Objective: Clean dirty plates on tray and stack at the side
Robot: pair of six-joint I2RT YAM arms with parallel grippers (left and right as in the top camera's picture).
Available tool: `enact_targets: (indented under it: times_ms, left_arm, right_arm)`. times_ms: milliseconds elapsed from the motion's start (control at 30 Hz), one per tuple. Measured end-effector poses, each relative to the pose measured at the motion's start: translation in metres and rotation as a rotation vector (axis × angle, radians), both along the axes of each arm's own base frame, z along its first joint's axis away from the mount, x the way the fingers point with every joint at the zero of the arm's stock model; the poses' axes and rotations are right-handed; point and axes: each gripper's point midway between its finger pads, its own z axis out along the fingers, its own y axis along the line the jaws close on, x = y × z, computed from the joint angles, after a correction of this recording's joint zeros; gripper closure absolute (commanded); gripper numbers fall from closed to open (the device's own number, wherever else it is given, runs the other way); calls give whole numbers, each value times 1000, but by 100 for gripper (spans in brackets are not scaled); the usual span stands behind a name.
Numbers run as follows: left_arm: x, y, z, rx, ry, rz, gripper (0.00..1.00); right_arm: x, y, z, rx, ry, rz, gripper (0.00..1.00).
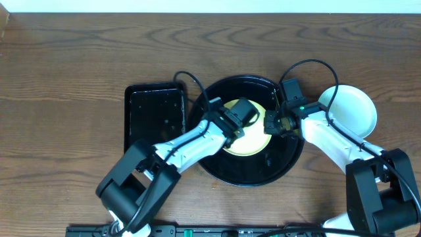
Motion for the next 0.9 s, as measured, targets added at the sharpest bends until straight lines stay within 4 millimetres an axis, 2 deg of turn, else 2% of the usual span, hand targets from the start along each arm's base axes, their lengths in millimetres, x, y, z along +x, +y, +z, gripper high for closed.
enact_targets:
  times_ms: [67, 167, 300, 400, 533, 733, 900]
  left_arm:
    - [8, 7, 8, 15, -32, -5, 92]
    - [22, 18, 33, 19, -104, -5, 92]
    - [36, 33, 69, -6, -192, 24, 92]
    - [44, 46, 83, -4, -223, 40, 92]
    - [46, 75, 79, 58, -186, 55, 92]
    - [38, 138, 67, 159, -64, 154, 93]
    - [38, 173, 64, 215, -7, 117, 93]
  right_arm:
    - [0, 0, 0, 0, -1, 0, 87]
    - [2, 1, 1, 3, -8, -2, 83]
    - [4, 1, 1, 7, -17, -4, 82]
    - [4, 1, 1, 7, -18, -4, 81]
    - [5, 1, 2, 7, -19, -4, 79]
    - [14, 4, 3, 15, -56, -1, 77]
    - [19, 6, -10, 6, -56, 26, 80]
